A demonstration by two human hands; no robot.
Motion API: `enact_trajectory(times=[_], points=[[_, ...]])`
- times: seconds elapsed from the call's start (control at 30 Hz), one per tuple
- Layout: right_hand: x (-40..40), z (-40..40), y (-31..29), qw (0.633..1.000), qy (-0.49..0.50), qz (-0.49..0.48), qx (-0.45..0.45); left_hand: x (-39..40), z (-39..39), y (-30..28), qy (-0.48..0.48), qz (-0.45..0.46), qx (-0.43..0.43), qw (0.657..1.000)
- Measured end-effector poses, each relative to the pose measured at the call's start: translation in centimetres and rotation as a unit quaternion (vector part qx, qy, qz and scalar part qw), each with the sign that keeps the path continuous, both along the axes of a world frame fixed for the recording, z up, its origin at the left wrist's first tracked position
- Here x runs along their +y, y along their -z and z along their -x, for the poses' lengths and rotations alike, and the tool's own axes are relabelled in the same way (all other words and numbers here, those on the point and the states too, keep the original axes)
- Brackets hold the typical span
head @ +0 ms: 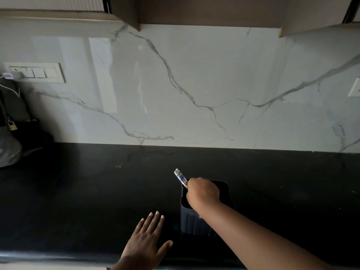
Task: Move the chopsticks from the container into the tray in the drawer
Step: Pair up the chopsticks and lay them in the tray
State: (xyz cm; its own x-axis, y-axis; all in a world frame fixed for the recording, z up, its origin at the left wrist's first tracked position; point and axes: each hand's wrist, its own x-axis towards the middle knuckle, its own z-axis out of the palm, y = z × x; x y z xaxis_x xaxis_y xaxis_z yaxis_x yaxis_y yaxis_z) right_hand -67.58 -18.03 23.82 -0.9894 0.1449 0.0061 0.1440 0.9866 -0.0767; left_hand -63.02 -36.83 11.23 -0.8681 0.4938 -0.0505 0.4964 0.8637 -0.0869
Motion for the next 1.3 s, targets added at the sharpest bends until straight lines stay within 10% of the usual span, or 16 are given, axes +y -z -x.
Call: enact_trajectory(times=[0.47,0.9,1.07,1.3], points=[[0.8,-0.9,-1.5,0.999,0.007,0.044,-0.008,0.2,-0.1,-0.2,-0.029,-0.021,0.029,0.999],[4.2,-4.5,-10.9,0.951,-0.044,0.212,0.220,0.8,-0.9,0.0,-0.005,-0.035,0.021,0.999],[5.7,-6.0,-14.5,0.894,-0.043,0.400,0.199,1.2,-0.5,-4.8,-0.030,-0.071,0.009,0.997],[6.2,-7.3,-15.7,0.756,-0.016,0.651,0.065,4.1,-0.7,-16.3,0.144,-0.310,0.252,0.905]])
